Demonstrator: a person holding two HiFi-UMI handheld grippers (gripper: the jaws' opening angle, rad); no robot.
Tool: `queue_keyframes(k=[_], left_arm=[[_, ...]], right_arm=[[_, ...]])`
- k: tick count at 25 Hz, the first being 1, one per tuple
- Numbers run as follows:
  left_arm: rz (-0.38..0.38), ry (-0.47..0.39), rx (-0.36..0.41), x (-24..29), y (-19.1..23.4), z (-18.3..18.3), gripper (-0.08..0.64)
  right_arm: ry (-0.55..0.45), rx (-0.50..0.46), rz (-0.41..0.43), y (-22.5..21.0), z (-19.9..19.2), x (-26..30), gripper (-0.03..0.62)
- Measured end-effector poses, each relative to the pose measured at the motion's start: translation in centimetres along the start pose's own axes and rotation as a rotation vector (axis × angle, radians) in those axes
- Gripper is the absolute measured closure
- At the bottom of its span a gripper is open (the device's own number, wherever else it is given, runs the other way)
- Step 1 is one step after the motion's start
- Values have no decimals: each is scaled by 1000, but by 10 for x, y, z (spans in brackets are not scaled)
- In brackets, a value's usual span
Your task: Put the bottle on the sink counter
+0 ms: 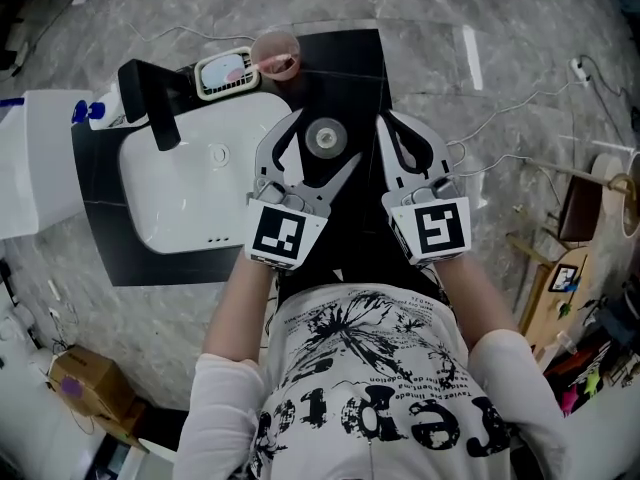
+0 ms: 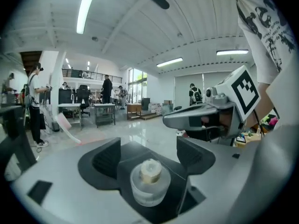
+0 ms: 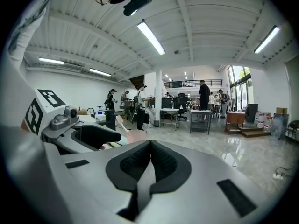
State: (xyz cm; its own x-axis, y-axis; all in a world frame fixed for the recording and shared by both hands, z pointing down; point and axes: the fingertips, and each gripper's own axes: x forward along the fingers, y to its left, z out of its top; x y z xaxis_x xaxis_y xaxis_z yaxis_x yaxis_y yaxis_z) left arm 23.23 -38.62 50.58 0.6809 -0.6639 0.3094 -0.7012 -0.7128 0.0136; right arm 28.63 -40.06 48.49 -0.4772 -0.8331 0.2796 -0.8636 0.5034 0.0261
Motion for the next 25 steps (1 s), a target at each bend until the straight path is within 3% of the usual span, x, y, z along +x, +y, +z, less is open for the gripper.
queue_keyframes(k=[2,4,5,7,10,15,22,25], left_arm=[[21,-69,-13,-18,6,18,192],[59,-128,-40,-38,14,31,355],[79,-151,-52,-48,17,35,396],[98,-158,-67,-69,23,40,428],[108,-135,-72,-102,26,44,534],[113,-212,8,-165,30,73,546],[176,-312,-19,-289,55,111,546],[217,-329,11,-340,66,117,546]], right_arm=[[-18,-7,-9,10,12,-6,577],[-31,-9,-21,20,23,-13,577],[-36,-8,-24,26,29,-17,577],[-47,-7,-27,40,39,-24,577],[-60,-11,-37,58,56,-37,577],[-93,-6,-37,101,85,-55,577],[-175,-30,-15,193,137,-81,577],[-190,-43,-4,234,151,-89,577]])
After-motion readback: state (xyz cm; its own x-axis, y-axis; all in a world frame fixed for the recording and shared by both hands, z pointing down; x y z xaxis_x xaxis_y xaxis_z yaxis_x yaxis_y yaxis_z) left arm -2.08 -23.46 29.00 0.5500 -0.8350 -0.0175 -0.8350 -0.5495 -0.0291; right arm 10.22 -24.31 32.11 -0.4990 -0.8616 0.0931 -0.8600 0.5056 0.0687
